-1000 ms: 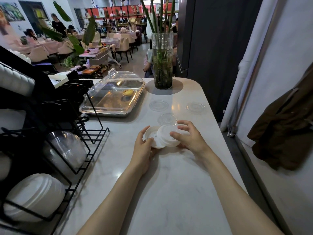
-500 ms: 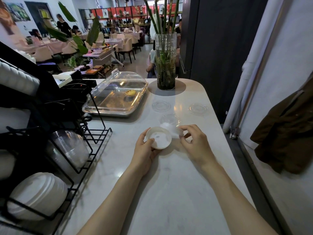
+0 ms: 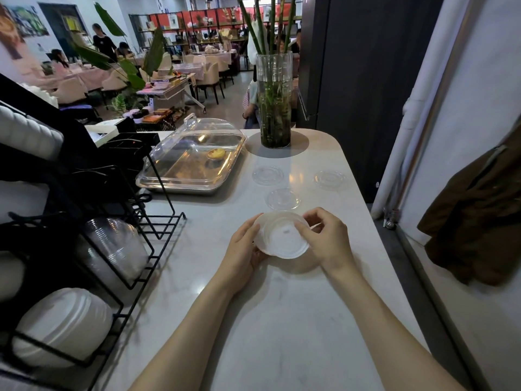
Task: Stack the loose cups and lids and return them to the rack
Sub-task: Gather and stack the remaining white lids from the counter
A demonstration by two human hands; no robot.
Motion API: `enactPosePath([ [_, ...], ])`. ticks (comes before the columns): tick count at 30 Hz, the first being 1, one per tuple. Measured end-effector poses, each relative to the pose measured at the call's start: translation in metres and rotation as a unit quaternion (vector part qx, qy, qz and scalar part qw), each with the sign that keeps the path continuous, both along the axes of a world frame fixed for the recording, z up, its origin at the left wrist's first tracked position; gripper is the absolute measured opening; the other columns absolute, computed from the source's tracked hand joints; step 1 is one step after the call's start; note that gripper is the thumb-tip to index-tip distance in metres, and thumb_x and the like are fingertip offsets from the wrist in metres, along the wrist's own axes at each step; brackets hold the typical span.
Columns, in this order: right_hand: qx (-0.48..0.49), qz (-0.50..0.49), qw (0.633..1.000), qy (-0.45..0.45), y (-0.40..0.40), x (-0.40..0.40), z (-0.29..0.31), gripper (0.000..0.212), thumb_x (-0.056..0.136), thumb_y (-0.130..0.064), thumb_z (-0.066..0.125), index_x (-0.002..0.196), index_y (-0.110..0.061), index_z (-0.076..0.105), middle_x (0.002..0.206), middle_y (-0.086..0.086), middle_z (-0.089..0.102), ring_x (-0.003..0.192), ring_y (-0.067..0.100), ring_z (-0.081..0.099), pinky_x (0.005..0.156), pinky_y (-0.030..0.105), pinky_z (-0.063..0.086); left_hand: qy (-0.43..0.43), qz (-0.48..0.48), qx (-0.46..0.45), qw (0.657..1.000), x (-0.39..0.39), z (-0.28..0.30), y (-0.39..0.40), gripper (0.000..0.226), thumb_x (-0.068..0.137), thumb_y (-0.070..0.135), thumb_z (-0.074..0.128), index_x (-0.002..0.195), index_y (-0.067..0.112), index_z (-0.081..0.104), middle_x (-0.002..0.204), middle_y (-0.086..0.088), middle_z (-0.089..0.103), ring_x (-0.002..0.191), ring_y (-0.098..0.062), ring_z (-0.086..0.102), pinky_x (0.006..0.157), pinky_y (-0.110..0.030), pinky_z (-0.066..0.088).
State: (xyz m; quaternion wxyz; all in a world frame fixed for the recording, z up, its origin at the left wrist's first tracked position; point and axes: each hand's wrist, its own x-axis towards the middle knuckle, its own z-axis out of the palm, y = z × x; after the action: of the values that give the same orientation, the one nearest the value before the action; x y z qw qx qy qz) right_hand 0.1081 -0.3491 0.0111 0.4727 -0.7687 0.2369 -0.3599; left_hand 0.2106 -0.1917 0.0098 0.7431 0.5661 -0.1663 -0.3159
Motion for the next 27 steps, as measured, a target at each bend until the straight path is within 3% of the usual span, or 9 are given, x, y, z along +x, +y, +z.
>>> enactPosePath([
  [7, -0.072, -0.034, 0.997, -0.005, 0.009, 0.007, -0.008, 0.016, 0.084, -0.028, 0.077, 0.083, -0.029, 0.062, 0.078, -0.005, 0.06, 0.064, 0.008, 0.052, 0.061, 0.013, 0.04, -0.045, -0.06, -0.005, 0.997, -0.001, -0.001, 0.002, 0.04, 0.109, 0.038, 0.042, 0.132, 0.018, 0.069, 0.134, -0.009, 0.071, 0.127, -0.024, 0.066, 0.092, -0.029, 0.057],
  [11, -0.101, -0.046, 0.994, -0.001, 0.013, 0.007, -0.01, 0.015, 0.088, -0.032, 0.073, 0.087, -0.03, 0.058, 0.075, -0.008, 0.055, 0.066, 0.009, 0.052, 0.059, 0.021, 0.043, -0.048, -0.062, -0.008, 0.997, -0.002, -0.003, 0.002, 0.046, 0.109, 0.043, 0.041, 0.132, 0.015, 0.069, 0.134, -0.013, 0.07, 0.13, -0.029, 0.063, 0.105, -0.043, 0.051],
  [14, -0.111, -0.058, 0.992, 0.013, 0.017, 0.007, -0.011, 0.018, 0.089, -0.035, 0.069, 0.09, -0.034, 0.052, 0.075, -0.01, 0.052, 0.07, 0.007, 0.053, 0.057, 0.022, 0.043, -0.046, -0.058, 0.006, 0.997, -0.003, -0.002, 0.001, 0.042, 0.102, 0.048, 0.057, 0.13, 0.018, 0.069, 0.13, -0.014, 0.072, 0.124, -0.032, 0.067, 0.097, -0.04, 0.054],
  [17, -0.124, -0.066, 0.99, 0.022, 0.022, 0.008, -0.011, 0.022, 0.087, -0.036, 0.064, 0.091, -0.039, 0.042, 0.082, -0.017, 0.047, 0.077, 0.003, 0.051, 0.057, 0.013, 0.035, -0.047, -0.064, 0.002, 0.997, -0.002, -0.003, 0.002, 0.034, 0.095, 0.036, 0.072, 0.125, 0.021, 0.071, 0.122, -0.014, 0.075, 0.112, -0.026, 0.072, 0.086, -0.032, 0.061],
  [20, -0.125, -0.064, 0.99, 0.024, 0.028, 0.01, -0.01, 0.018, 0.085, -0.045, 0.052, 0.092, -0.039, 0.037, 0.09, -0.016, 0.045, 0.083, 0.008, 0.048, 0.064, 0.013, 0.035, -0.038, -0.062, -0.013, 0.997, -0.002, -0.004, 0.004, 0.03, 0.094, 0.027, 0.071, 0.123, 0.02, 0.071, 0.117, -0.013, 0.076, 0.106, -0.024, 0.072, 0.087, -0.036, 0.061],
  [22, -0.112, -0.059, 0.992, 0.022, 0.03, 0.011, -0.012, 0.017, 0.089, -0.039, 0.054, 0.095, -0.037, 0.038, 0.093, -0.014, 0.046, 0.087, 0.011, 0.05, 0.066, 0.014, 0.036, -0.026, -0.061, -0.025, 0.997, -0.002, -0.003, 0.004, 0.033, 0.094, 0.027, 0.07, 0.126, 0.017, 0.069, 0.119, -0.015, 0.075, 0.108, -0.025, 0.072, 0.09, -0.04, 0.058],
  [25, -0.063, -0.017, 0.998, 0.013, 0.032, 0.011, -0.013, 0.014, 0.095, -0.033, 0.05, 0.107, -0.037, 0.045, 0.1, -0.015, 0.058, 0.091, 0.005, 0.056, 0.07, 0.013, 0.042, 0.009, -0.069, -0.047, 0.996, -0.004, 0.002, 0.003, 0.042, 0.096, 0.036, 0.066, 0.13, 0.011, 0.068, 0.128, -0.019, 0.071, 0.113, -0.029, 0.071, 0.093, -0.039, 0.061],
  [27, -0.051, 0.0, 0.999, 0.017, 0.034, 0.011, -0.011, 0.021, 0.098, -0.03, 0.047, 0.118, -0.035, 0.05, 0.111, -0.01, 0.064, 0.1, 0.008, 0.059, 0.08, 0.024, 0.047, 0.053, -0.08, -0.057, 0.994, -0.006, 0.005, 0.003, 0.05, 0.104, 0.046, 0.053, 0.134, 0.008, 0.067, 0.136, -0.02, 0.067, 0.117, -0.029, 0.069, 0.099, -0.04, 0.058],
])
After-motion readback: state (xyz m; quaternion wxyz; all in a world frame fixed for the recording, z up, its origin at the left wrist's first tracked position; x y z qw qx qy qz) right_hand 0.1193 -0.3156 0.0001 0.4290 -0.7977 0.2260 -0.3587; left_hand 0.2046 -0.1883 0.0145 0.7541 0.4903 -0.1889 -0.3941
